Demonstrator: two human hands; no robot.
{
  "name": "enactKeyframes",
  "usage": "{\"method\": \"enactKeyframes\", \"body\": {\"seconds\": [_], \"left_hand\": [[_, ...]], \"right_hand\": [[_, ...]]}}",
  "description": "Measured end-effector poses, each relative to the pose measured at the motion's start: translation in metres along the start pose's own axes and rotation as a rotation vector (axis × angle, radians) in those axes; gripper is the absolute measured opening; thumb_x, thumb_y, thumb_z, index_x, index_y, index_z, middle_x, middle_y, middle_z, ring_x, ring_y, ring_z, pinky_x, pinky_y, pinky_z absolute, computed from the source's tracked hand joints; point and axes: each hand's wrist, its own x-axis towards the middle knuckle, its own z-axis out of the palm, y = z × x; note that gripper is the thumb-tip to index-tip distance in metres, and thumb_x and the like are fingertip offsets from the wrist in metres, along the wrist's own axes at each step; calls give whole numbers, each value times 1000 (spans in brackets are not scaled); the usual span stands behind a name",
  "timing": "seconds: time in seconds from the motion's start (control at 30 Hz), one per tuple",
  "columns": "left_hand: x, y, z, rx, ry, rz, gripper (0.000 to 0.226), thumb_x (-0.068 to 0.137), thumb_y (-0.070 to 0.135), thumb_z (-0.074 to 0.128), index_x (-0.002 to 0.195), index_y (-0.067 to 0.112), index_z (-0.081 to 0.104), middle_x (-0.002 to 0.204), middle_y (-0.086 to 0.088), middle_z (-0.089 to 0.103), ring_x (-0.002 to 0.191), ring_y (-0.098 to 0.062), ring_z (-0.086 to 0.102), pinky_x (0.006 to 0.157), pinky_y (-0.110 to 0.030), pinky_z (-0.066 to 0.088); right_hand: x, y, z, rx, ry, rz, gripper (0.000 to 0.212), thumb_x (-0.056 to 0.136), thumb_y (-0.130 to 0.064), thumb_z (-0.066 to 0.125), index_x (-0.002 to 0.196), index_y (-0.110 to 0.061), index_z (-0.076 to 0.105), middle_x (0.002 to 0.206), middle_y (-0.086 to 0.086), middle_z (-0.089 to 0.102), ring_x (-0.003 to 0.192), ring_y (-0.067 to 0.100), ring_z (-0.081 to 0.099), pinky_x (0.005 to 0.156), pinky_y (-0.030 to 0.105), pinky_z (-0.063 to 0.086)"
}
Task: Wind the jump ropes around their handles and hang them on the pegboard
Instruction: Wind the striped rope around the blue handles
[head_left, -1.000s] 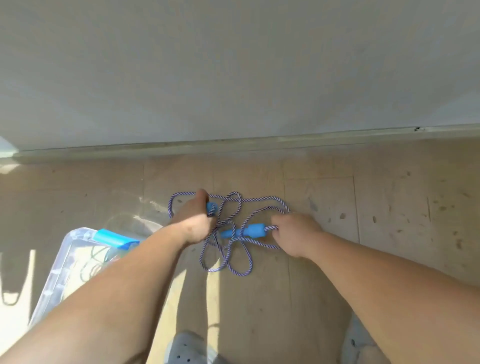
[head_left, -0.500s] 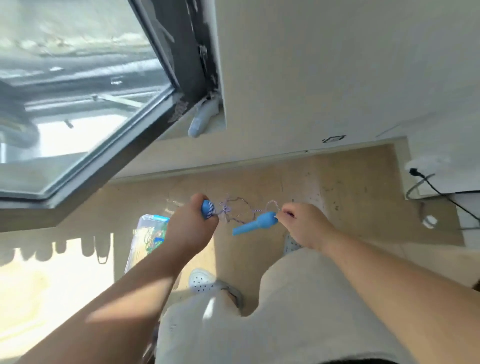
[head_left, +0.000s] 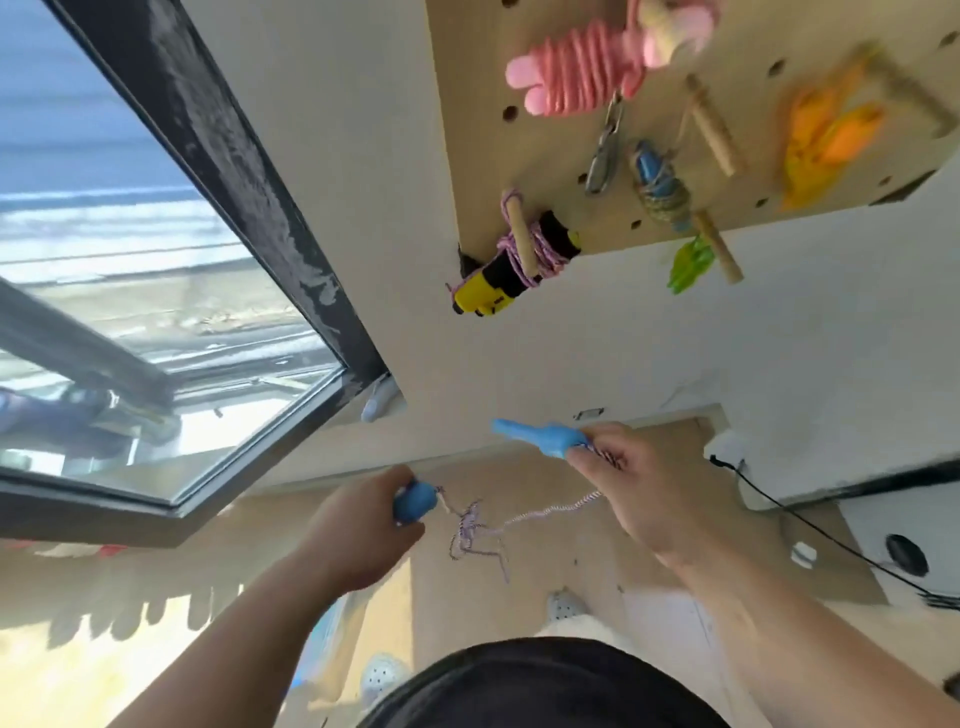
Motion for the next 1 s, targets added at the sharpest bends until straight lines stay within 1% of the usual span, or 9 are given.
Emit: {"method": "enactKeyframes", "body": {"seconds": [0.07, 0.17, 0.3, 0.4, 0.47, 0.57, 0.73, 0.83, 1.0], "left_hand": [[-6, 31, -8, -157, 224, -7, 36, 85, 30, 77, 112, 30, 53, 91, 2, 65, 72, -19, 60, 64, -33, 45], [-3, 73, -21, -577, 459, -120, 36, 87, 25, 77, 109, 29, 48, 85, -5, 63, 61, -27, 62, 55, -35, 49], [4, 106, -24, -883, 574, -208, 22, 90, 29, 70, 103, 22, 53, 80, -12, 55, 59, -25, 50, 57, -39, 46], [5, 113, -17, -949, 579, -277, 22, 90, 35, 67, 95, 18, 55, 75, -12, 48, 60, -25, 46, 59, -39, 43], [5, 112, -9, -1016, 601, -351, 23, 91, 35, 65, 98, 17, 53, 73, -9, 47, 58, -25, 46, 61, -38, 44], [6, 106, 3, -1114, 542, -447, 22, 96, 31, 62, 110, 17, 52, 82, -9, 50, 59, -23, 50, 63, -38, 47], [20, 114, 8, -1116, 471, -368, 23, 94, 25, 64, 110, 12, 54, 83, -10, 51, 60, -20, 47, 64, -38, 46], [34, 128, -1, -1095, 258, -243, 19, 96, 22, 63, 110, 9, 58, 82, -11, 53, 61, -20, 48, 62, -36, 47], [41, 156, -12, -1078, -40, 45, 16, 97, 21, 62, 113, 19, 60, 84, -5, 56, 67, -18, 53, 73, -38, 47]], "right_hand": [[-1, -3, -29, 41, -1, -10, 29, 91, -41, 67, 80, -14, 71, 92, -1, 66, 77, 25, 60, 75, 38, 47], [-6, -6, -68, 41, 29, -37, 29, 95, -17, 67, 70, -4, 62, 91, -9, 71, 67, 16, 62, 67, 42, 50], [-10, -12, -105, 12, 154, -69, 23, 93, -19, 68, 71, -22, 70, 77, 2, 72, 76, 23, 63, 72, 32, 51], [-10, -15, -127, 19, 249, -82, 23, 92, -17, 70, 76, -1, 68, 70, 7, 68, 62, 9, 60, 61, 17, 45], [-12, -13, -140, 49, 298, -97, 46, 89, -30, 74, 75, 10, 56, 71, 22, 58, 56, 15, 56, 60, 26, 46], [-17, -9, -150, 20, 346, -71, 63, 78, -55, 66, 73, 5, 48, 74, 28, 49, 67, 41, 47, 60, 42, 44], [-21, -4, -154, -37, 480, -39, 36, 93, -39, 68, 71, -12, 58, 65, 8, 57, 62, 27, 51, 63, 42, 45], [-20, -12, -158, -37, 565, -40, 25, 99, -32, 61, 75, -23, 62, 60, -9, 57, 57, 12, 50, 62, 32, 41], [-23, -43, -146, -9, 200, -80, 21, 100, -28, 55, 82, -22, 66, 66, 4, 56, 58, 8, 51, 58, 18, 40]]}}
